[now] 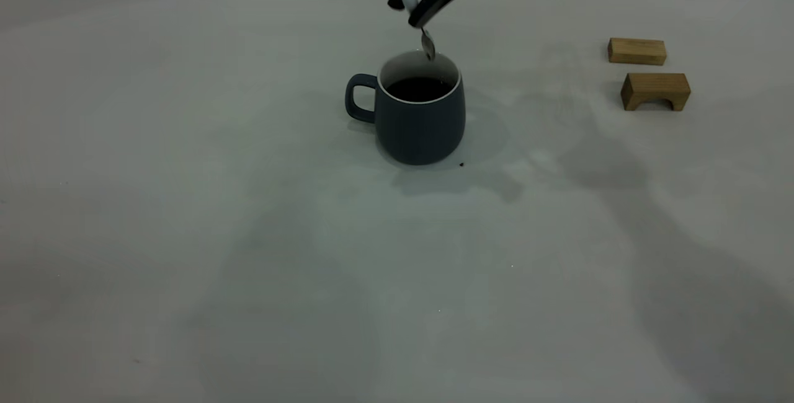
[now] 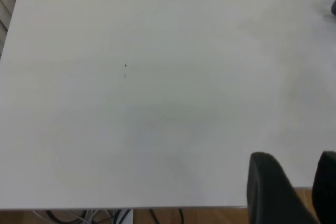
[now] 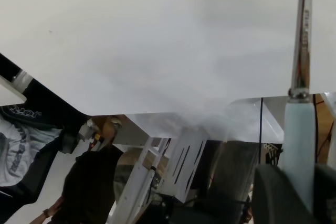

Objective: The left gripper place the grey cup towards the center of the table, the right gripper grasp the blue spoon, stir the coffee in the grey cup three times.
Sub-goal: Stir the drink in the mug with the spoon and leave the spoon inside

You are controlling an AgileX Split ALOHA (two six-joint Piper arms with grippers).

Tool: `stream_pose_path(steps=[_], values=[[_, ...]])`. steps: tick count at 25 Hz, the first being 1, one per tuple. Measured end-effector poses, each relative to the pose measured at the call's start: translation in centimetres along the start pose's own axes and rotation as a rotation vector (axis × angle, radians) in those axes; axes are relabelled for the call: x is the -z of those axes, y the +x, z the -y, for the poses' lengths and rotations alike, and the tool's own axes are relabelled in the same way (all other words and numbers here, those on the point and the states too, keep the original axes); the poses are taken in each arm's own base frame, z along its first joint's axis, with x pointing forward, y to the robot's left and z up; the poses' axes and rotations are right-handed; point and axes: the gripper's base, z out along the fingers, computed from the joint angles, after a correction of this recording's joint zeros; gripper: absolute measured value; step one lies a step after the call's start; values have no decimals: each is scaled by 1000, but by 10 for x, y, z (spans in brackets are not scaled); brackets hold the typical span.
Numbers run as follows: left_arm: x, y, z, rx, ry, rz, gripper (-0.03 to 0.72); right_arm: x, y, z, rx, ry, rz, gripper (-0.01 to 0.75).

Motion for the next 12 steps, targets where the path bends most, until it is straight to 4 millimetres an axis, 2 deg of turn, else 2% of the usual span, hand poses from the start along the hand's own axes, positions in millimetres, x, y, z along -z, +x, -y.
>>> stream_pose_path(steps=[7,12], values=[[0,0,0,0,0,0,276,-32,-25,22,-58,25,-53,135],[0,0,0,0,0,0,276,-33,-38,32,15,41,-43,135]])
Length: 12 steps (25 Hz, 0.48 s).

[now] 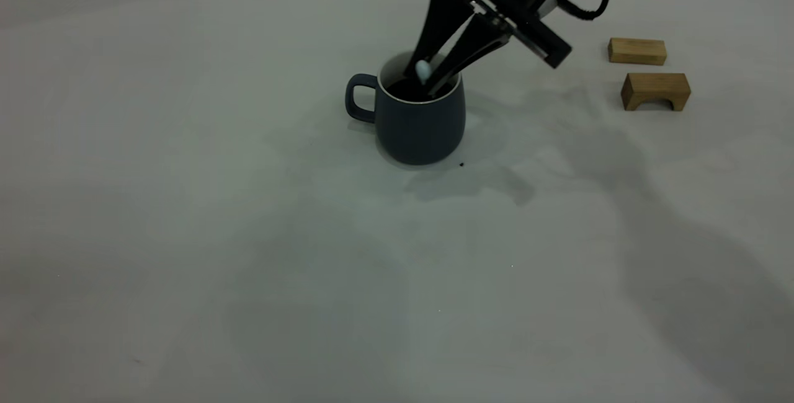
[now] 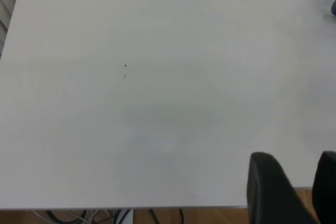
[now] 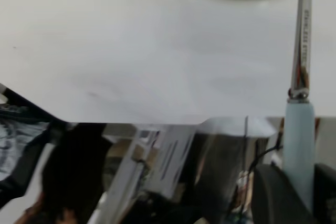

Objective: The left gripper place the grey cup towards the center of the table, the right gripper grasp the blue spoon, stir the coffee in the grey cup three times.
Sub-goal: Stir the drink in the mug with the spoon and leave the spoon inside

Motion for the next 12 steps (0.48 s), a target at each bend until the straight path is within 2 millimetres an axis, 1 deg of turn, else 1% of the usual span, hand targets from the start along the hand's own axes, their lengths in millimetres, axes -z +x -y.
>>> stream_pose_path(steps=[6,9,12], values=[[0,0,0,0,0,0,276,1,-2,4,74,47,21,137],[0,0,0,0,0,0,276,1,-3,5,85,51,23,157],[0,0,0,0,0,0,276,1,-3,6,90,60,26,201]])
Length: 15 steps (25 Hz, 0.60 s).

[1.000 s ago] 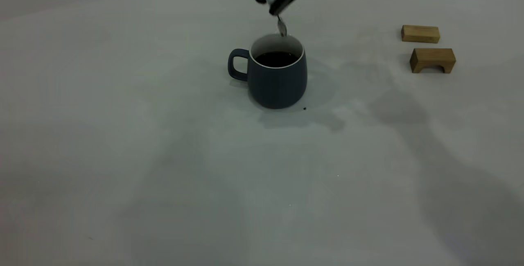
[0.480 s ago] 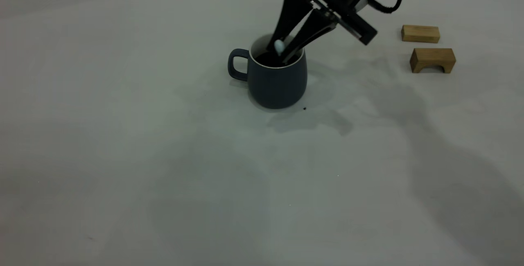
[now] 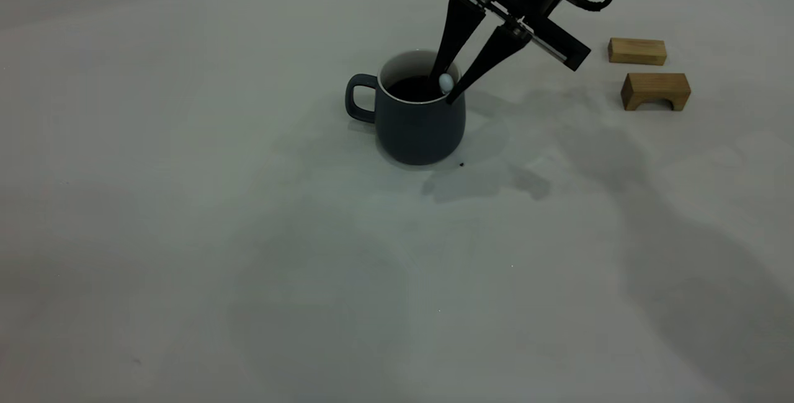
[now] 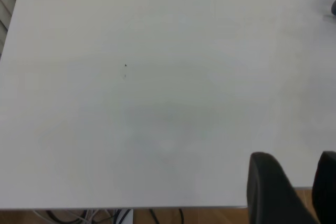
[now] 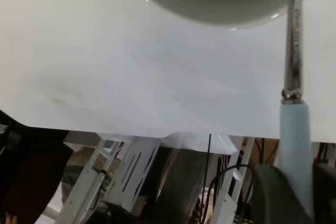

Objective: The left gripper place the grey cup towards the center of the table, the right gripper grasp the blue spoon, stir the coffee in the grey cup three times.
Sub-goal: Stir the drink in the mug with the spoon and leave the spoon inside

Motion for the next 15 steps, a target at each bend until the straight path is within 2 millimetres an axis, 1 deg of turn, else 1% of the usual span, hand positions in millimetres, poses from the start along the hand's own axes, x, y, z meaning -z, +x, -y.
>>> stream_pose_path(steps=[3,6,9,12,15], values=[[0,0,0,0,0,0,276,0,0,0,0,-1,-1,292],[0,0,0,0,0,0,276,0,0,-2,-7,-20,-7,411],[0,0,0,0,0,0,276,1,1,-3,60,-34,-9,492],[0,0,0,0,0,0,276,9,3,-7,251,-60,8,502],[0,0,0,0,0,0,276,34,10,-17,356,-103,54,469]])
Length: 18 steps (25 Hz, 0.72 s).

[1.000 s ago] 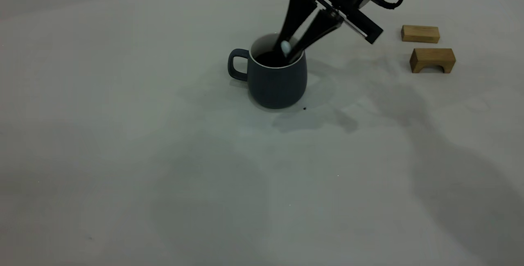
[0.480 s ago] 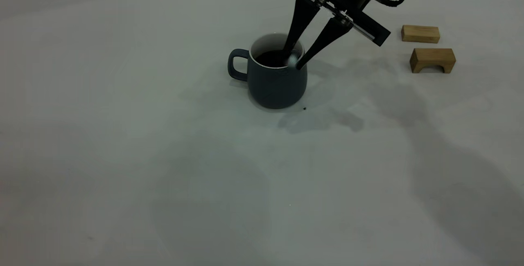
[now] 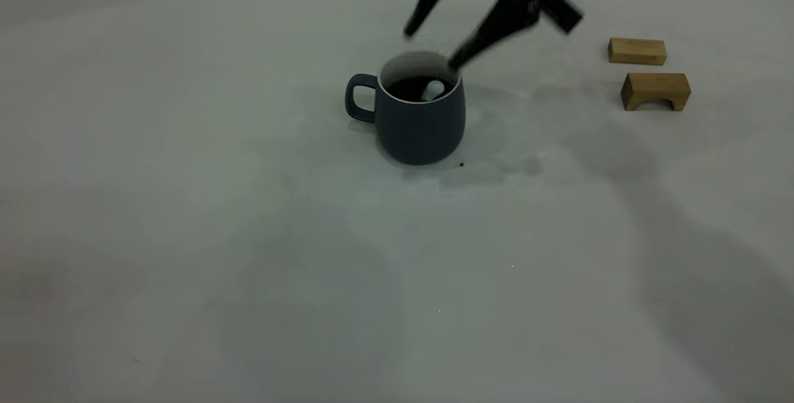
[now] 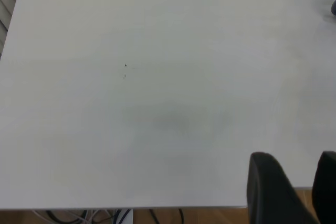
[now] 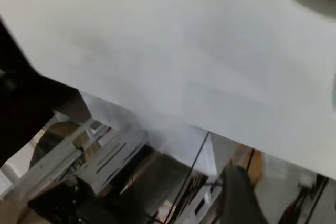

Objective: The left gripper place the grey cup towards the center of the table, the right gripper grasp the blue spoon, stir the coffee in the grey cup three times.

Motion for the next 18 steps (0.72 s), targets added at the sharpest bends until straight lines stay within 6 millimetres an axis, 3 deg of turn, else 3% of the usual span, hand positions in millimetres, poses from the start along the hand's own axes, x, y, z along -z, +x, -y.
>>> stream_pose_path(steps=[4,8,14,18], values=[[0,0,0,0,0,0,276,54,14,-26,118,33,106,393],[0,0,0,0,0,0,276,116,47,-57,278,172,240,361],[0,0,0,0,0,0,276,219,125,-91,369,483,554,361],[0,0,0,0,0,0,276,278,196,-110,433,570,781,361]])
